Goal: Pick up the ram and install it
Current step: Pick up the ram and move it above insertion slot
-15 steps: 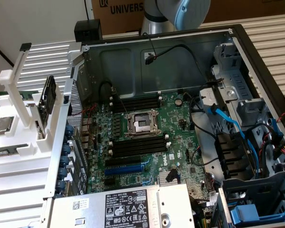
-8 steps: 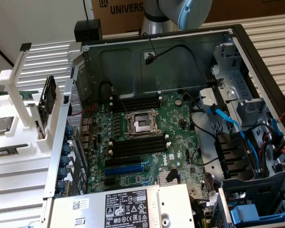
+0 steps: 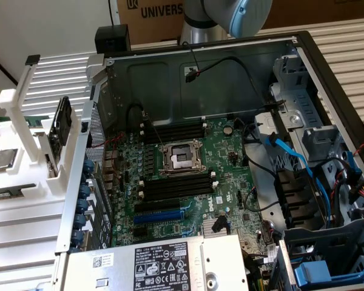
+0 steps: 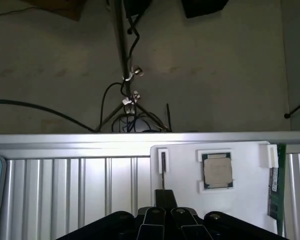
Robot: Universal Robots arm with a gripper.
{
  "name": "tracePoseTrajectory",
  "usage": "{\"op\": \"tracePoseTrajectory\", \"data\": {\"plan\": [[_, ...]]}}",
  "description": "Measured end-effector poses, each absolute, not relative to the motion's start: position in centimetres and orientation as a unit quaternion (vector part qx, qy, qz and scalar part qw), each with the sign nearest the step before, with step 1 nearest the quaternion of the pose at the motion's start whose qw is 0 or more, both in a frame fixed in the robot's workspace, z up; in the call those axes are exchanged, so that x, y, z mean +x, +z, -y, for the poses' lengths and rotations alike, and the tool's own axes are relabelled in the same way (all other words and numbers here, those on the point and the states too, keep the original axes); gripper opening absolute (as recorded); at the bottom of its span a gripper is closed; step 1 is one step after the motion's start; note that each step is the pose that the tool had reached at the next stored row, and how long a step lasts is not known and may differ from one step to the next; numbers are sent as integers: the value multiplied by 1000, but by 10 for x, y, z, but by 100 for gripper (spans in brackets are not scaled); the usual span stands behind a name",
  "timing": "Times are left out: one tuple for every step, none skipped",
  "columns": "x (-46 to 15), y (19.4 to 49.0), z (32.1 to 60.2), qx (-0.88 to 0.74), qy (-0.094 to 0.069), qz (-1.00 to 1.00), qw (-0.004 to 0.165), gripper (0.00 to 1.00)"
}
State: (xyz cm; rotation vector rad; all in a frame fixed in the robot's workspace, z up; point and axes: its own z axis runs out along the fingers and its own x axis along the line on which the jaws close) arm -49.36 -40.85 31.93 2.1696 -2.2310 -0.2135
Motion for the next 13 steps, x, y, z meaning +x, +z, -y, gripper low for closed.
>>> {"op": "tracePoseTrajectory", "data": {"plan": [[-490, 319, 409, 695, -71, 715, 14, 10], [-486, 318, 409, 695, -73, 715, 16, 10], [-483, 318, 409, 695, -75, 715, 18, 10], [-478, 317, 409, 695, -77, 715, 20, 10], [-474, 316, 409, 695, -77, 715, 21, 10], [-470, 314, 409, 694, -78, 715, 21, 10], [-465, 313, 409, 694, -78, 715, 21, 10], [-456, 309, 409, 694, -78, 715, 21, 10], [-451, 307, 409, 695, -78, 715, 21, 10], [-447, 306, 409, 695, -78, 715, 21, 10], [-435, 300, 409, 694, -78, 715, 22, 10], [-435, 298, 409, 694, -77, 715, 21, 10], [-435, 296, 409, 694, -77, 715, 22, 10]]}}
